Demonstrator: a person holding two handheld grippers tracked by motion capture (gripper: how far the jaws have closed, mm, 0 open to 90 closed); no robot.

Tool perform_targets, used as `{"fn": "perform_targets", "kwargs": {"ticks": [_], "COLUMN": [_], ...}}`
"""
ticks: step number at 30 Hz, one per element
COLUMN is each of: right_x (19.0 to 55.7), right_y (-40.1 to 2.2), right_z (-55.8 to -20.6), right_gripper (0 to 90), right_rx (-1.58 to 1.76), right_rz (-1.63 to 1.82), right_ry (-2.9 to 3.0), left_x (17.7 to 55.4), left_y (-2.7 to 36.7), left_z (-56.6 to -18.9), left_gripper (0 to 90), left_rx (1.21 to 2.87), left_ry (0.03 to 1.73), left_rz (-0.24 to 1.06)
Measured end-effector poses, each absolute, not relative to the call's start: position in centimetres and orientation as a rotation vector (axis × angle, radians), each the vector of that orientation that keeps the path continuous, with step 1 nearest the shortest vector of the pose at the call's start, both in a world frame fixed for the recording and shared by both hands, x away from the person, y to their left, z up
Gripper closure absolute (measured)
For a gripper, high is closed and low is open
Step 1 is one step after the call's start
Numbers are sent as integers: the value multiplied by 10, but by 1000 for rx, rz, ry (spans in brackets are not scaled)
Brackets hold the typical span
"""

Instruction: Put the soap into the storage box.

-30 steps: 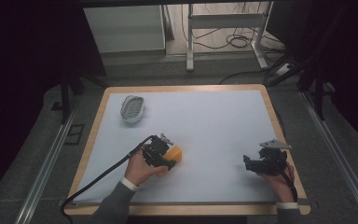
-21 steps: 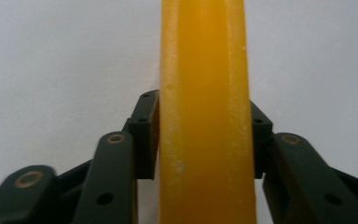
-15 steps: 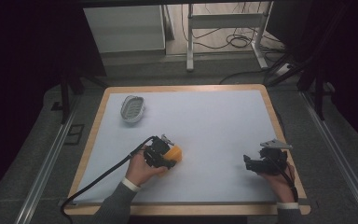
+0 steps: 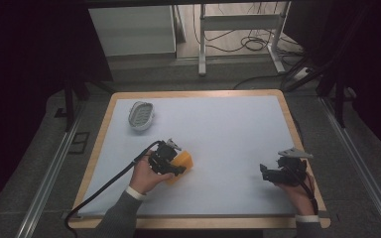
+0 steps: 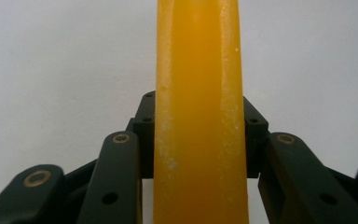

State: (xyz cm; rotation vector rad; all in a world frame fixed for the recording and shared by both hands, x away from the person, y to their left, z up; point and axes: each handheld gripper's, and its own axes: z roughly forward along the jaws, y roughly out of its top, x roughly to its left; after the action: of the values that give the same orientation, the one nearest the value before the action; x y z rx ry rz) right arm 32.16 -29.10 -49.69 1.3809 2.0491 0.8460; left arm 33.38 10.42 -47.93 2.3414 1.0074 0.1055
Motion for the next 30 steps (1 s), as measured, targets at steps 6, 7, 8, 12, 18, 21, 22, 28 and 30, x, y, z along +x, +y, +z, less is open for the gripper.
{"fn": "perform_targets", "kwargs": {"ticks": [6, 7, 8, 12, 18, 21, 22, 28, 30], "right_x": [321, 321, 321, 321, 322, 322, 322, 322, 322], "right_y": [-291, -292, -292, -293, -293, -293, -293, -294, -294], "right_z": [-497, -496, -496, -495, -496, -496, -496, -497, -497], "right_gripper": [49, 49, 49, 49, 49, 49, 49, 49, 49], "right_rx": [1378, 1380, 1380, 1384, 1384, 1384, 1384, 1387, 1388], "right_rz": [848, 848, 848, 848, 847, 845, 845, 842, 842], "right_ry": [2044, 2042, 2042, 2033, 2035, 2035, 2035, 2033, 2033], "left_x": [337, 338, 339, 341, 345, 347, 347, 349, 350], "left_y": [112, 113, 114, 118, 124, 126, 127, 129, 130], "left_z": [-473, -472, -471, -467, -462, -461, -461, -460, -459], "left_gripper": [611, 611, 611, 611, 611, 611, 611, 611, 611], "left_rx": [2326, 2320, 2316, 2296, 2283, 2277, 2276, 2267, 2261], "left_ry": [1024, 1027, 1028, 1032, 1047, 1051, 1053, 1053, 1059], "left_rz": [117, 121, 121, 123, 128, 132, 133, 136, 138]}}
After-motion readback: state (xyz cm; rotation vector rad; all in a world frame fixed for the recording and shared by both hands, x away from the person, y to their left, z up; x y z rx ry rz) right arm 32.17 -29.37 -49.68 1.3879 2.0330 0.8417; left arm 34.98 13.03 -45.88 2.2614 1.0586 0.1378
